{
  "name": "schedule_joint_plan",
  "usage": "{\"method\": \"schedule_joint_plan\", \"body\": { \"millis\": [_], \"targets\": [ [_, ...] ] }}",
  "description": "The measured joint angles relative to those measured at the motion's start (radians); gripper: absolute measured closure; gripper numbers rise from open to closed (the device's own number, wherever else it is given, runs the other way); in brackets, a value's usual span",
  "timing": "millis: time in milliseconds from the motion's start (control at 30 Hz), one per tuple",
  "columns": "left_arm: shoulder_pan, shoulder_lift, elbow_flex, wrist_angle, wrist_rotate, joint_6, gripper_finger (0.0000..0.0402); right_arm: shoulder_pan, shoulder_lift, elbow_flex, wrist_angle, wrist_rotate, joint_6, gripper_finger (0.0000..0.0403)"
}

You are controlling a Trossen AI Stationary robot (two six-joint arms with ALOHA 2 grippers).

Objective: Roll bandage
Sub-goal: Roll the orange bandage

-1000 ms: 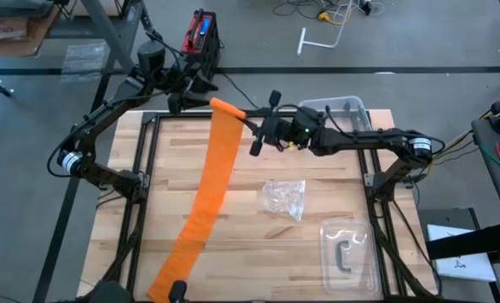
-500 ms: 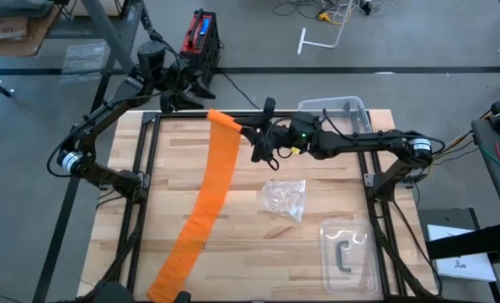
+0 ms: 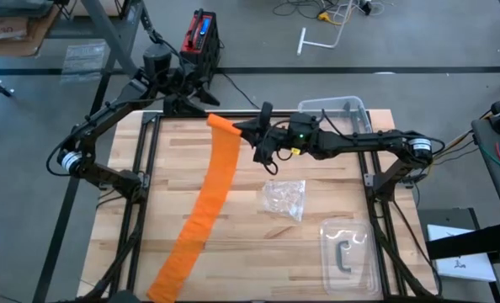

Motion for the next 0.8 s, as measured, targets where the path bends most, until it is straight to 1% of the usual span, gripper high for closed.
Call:
{"method": "schedule_joint_plan", "body": {
  "millis": [167, 400, 467, 633, 800],
  "targets": [
    [-0.008, 0.0, 0.0, -0.038, -0.001, 0.003, 0.0089, 0.0, 0.0, 0.0, 0.003, 0.001, -0.049, 0.0348],
    [-0.035, 0.011, 0.0, -0.04, -0.003, 0.006, 0.0096, 0.0, 0.0, 0.0, 0.008, 0.018, -0.087, 0.0338],
    [-0.05, 0.017, 0.0, -0.04, -0.003, 0.034, 0.01, 0.0, 0.0, 0.0, 0.011, 0.027, -0.087, 0.0339],
    [-0.073, 0.017, 0.0, -0.043, -0.004, 0.163, 0.011, 0.0, 0.0, 0.0, 0.011, 0.053, -0.085, 0.0346],
    [-0.071, 0.013, 0.0, -0.044, -0.008, 0.171, 0.0118, 0.0, -0.003, 0.0, 0.019, 0.061, -0.085, 0.0339]
  ]
}}
